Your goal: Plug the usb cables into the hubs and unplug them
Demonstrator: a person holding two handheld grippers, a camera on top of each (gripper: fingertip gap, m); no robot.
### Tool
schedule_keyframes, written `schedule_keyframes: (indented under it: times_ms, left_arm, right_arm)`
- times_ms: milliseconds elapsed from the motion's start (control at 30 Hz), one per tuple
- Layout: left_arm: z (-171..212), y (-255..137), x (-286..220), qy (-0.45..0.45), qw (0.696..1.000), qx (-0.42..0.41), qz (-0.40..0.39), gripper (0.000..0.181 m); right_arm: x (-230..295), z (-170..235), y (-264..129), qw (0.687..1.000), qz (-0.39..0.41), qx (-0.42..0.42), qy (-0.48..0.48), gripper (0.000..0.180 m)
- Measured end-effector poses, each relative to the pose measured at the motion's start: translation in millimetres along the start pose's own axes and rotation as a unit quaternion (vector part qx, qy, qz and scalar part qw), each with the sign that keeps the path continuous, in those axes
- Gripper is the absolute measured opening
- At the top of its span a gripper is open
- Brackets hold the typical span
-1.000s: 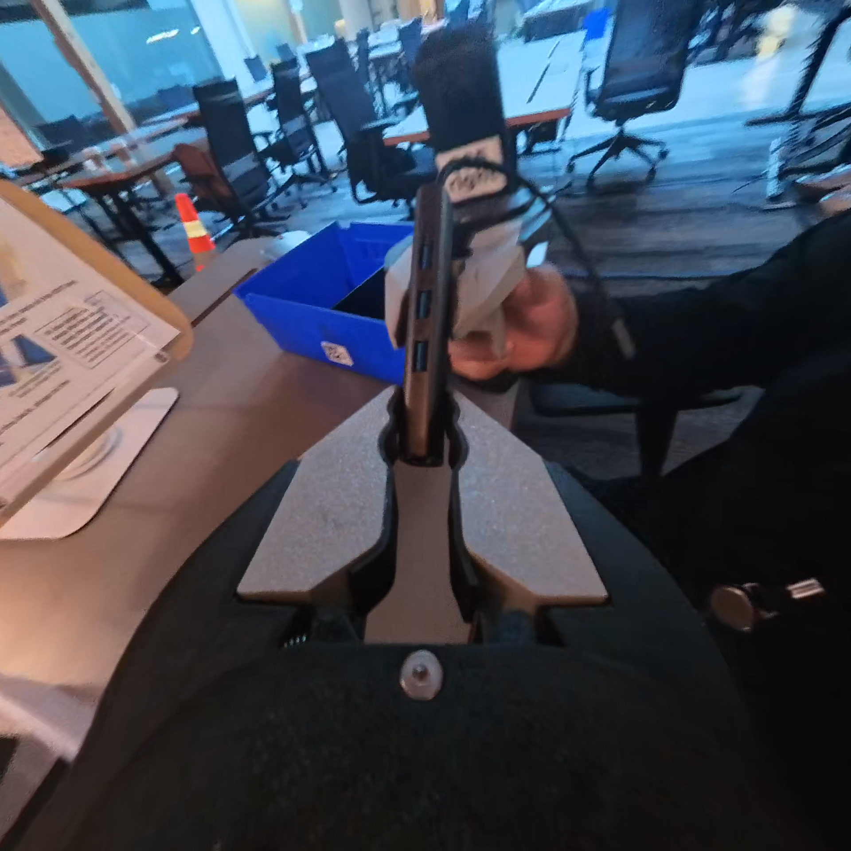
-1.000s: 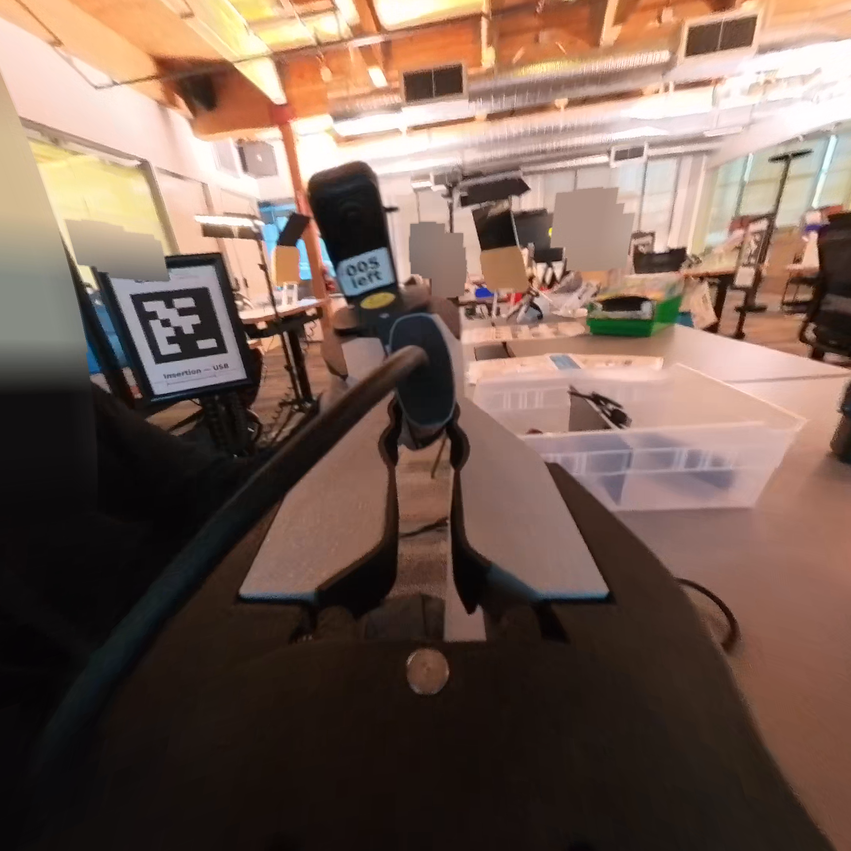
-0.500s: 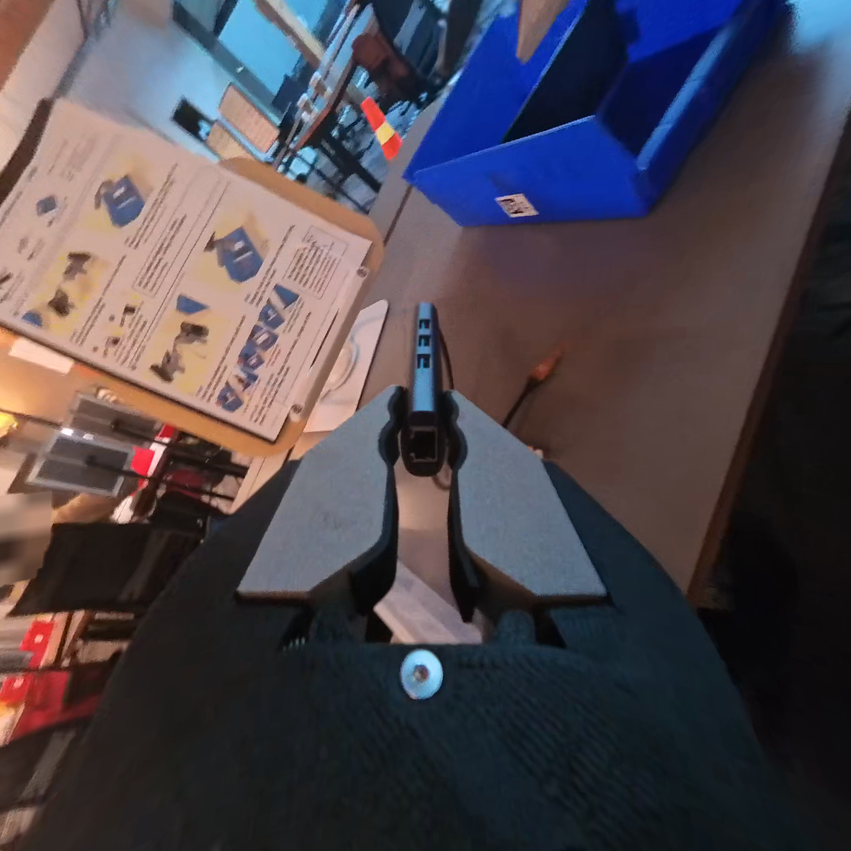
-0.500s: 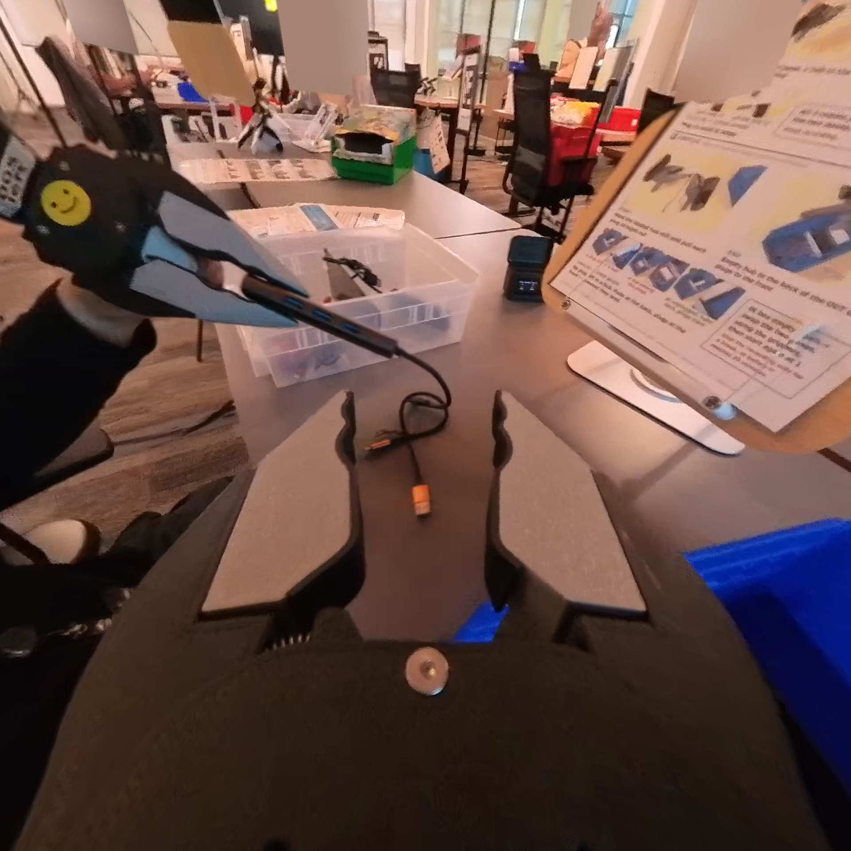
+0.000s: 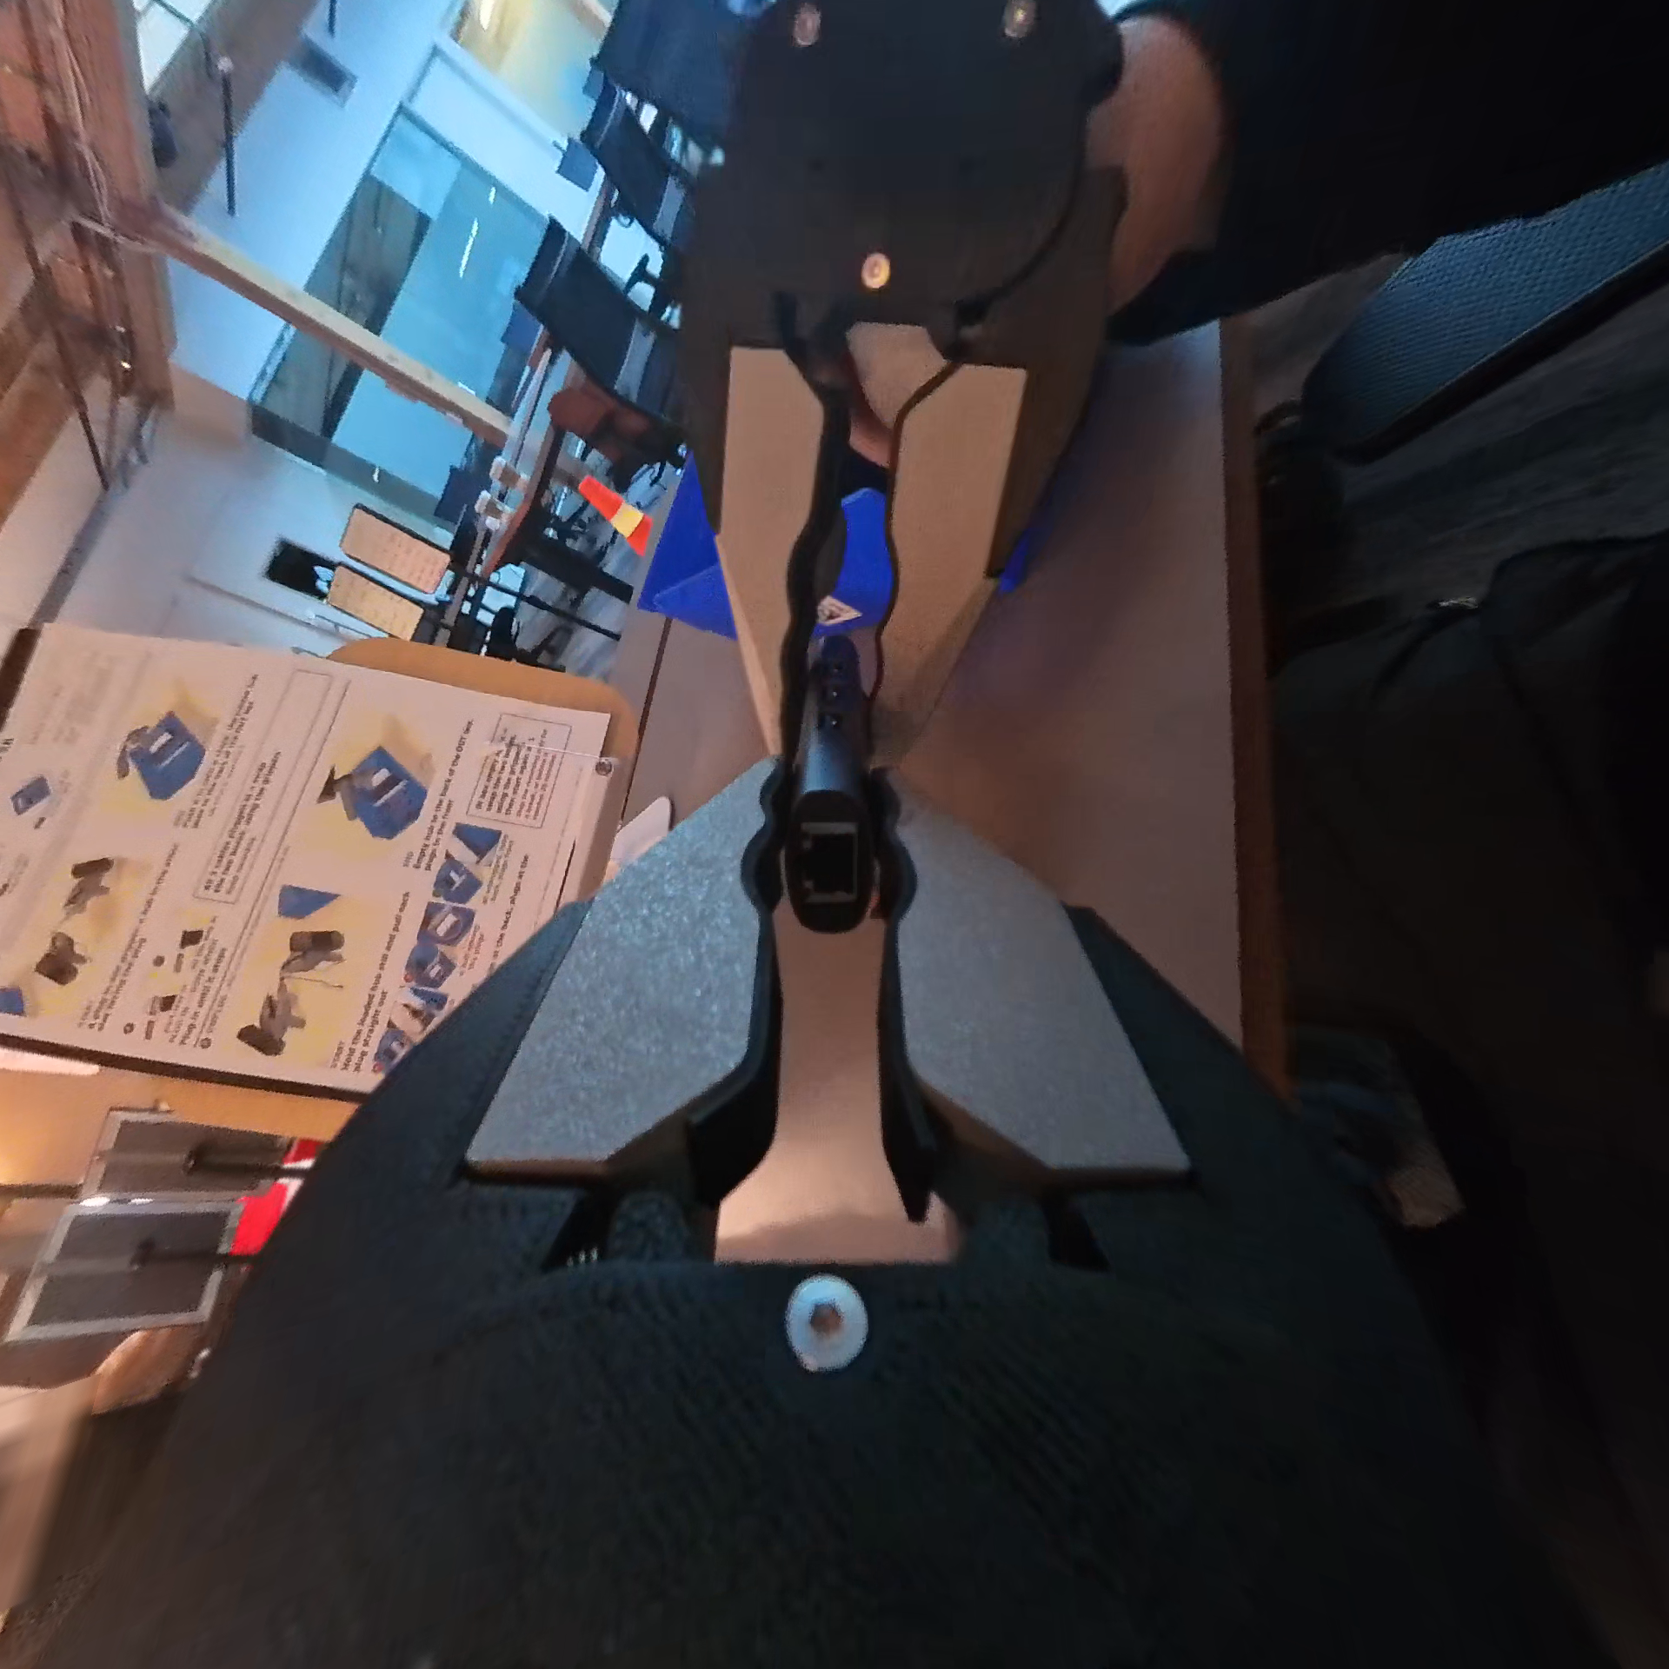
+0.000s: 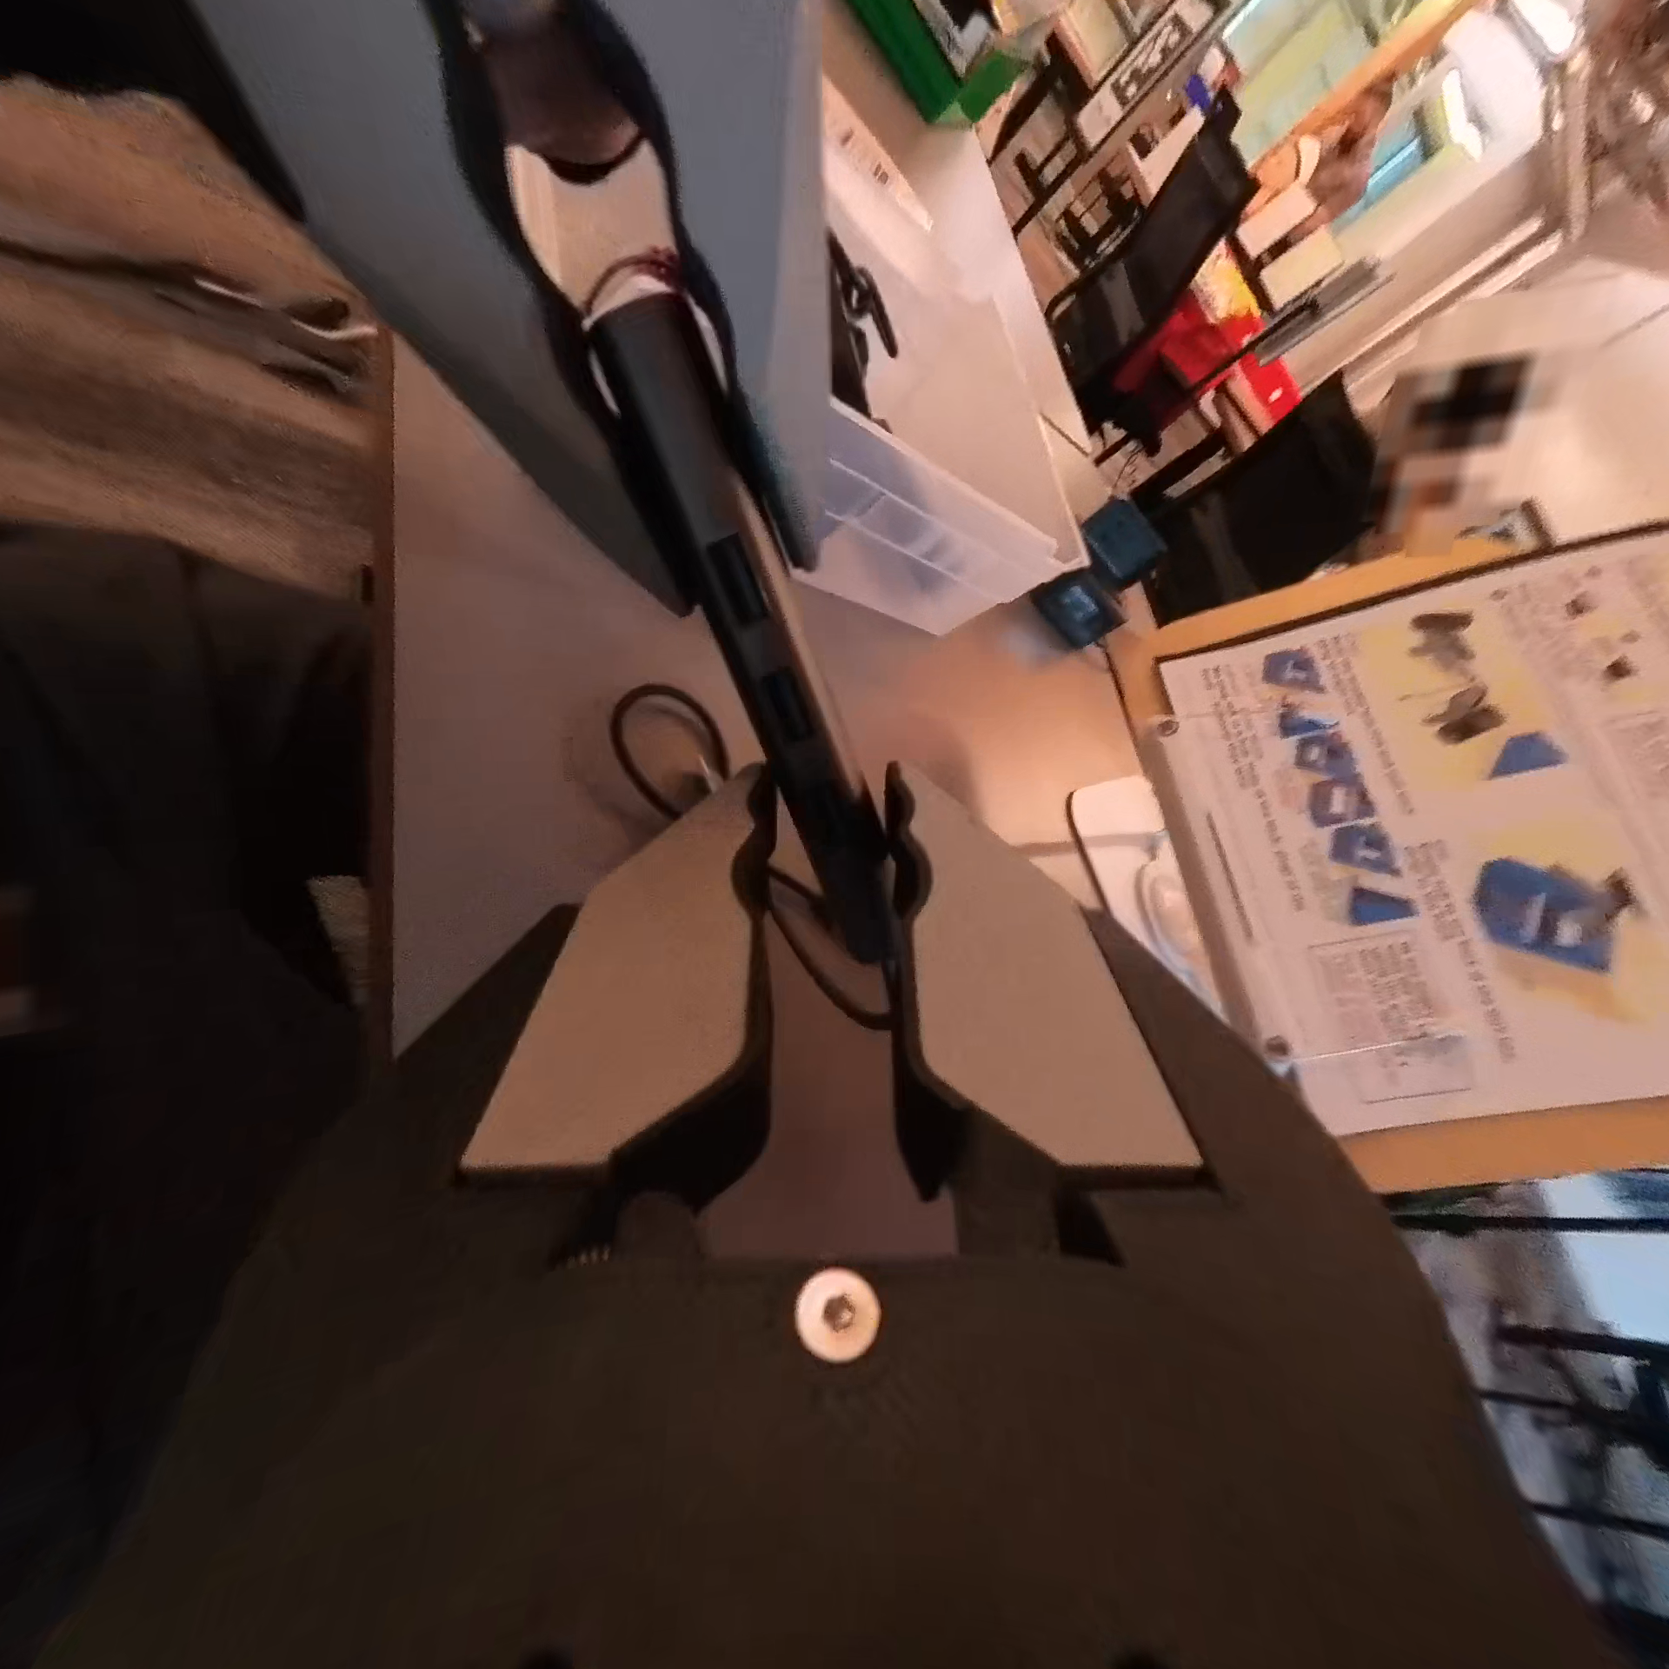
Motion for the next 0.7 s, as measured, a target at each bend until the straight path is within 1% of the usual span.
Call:
schedule_keyframes:
  times_ms: [67,200,267,333,400,500,700]
  left_arm:
    - [2.7,-1.4,0.8,-0.02,1.0,-0.014,0.005,0.013]
    - [6.3,1.2,2.6,-0.054,0.998,-0.045,-0.007,0.014]
    - [5.2,1.3,1.3,-0.055,0.997,-0.057,0.002,0.015]
    - [5.4,3.2,-2.3,-0.049,0.997,-0.053,0.016,0.016]
    - [5.2,6.2,-6.5,-0.029,0.999,-0.041,0.016,0.013]
    - [1.2,7.5,-9.6,0.006,0.999,-0.033,-0.005,0.013]
    - [-4.6,6.8,-11.7,-0.015,0.997,-0.072,0.003,0.014]
  right_arm:
    - [2.2,-1.2,-2.2,1.0,0.005,0.002,-0.027,0.019]
    - [3.6,-1.7,-4.6,0.997,0.038,0.001,-0.071,0.017]
    - [7.0,-2.2,-5.5,0.996,0.032,-0.01,-0.087,0.016]
    - [11.8,-5.3,-8.3,0.994,0.019,-0.037,-0.103,0.015]
    - [14.2,-8.4,-10.0,0.994,0.005,-0.05,-0.1,0.015]
    - [13.6,-7.7,-10.1,0.995,0.009,-0.038,-0.096,0.016]
    - [15.5,-9.0,-7.7,0.996,-0.005,-0.032,-0.086,0.016]
Point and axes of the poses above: each gripper's, where its closed fingertips meet, y out along the fingers, z out of its underside, x = y × z across the jaws, the point moved 10 cm from there along -y, back along the fingers, and after that the axes turned 14 degrees about -z, right-handed, at the moved point
